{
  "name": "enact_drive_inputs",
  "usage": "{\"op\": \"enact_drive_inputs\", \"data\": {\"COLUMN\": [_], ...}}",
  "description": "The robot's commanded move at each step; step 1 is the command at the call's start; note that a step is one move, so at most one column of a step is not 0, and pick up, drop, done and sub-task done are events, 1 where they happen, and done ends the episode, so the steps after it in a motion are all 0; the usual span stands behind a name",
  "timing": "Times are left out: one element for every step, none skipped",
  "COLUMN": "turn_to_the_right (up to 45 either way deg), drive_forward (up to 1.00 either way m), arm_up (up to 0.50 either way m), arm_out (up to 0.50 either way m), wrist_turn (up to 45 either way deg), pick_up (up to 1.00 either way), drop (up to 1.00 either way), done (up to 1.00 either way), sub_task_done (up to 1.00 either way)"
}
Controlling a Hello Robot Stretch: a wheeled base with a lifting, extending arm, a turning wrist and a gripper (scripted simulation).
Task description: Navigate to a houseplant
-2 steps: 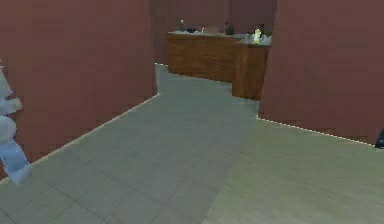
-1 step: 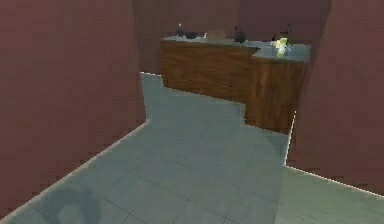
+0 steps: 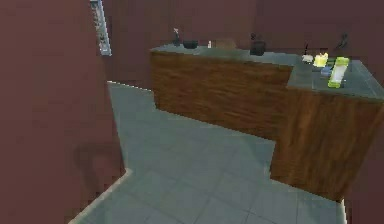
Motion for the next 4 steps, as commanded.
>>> {"op": "enact_drive_inputs", "data": {"turn_to_the_right": [0.0, 0.0, -15.0, 0.0], "drive_forward": [1.00, 0.60, 0.00, 0.45], "arm_up": [0.00, 0.00, 0.00, 0.00], "arm_out": [0.00, 0.00, 0.00, 0.00], "wrist_turn": [0.0, 0.0, 0.0, 0.0], "pick_up": [0.00, 0.00, 0.00, 0.00], "drop": [0.00, 0.00, 0.00, 0.00], "done": [0.00, 0.00, 0.00, 0.00], "sub_task_done": [0.00, 0.00, 0.00, 0.00]}}
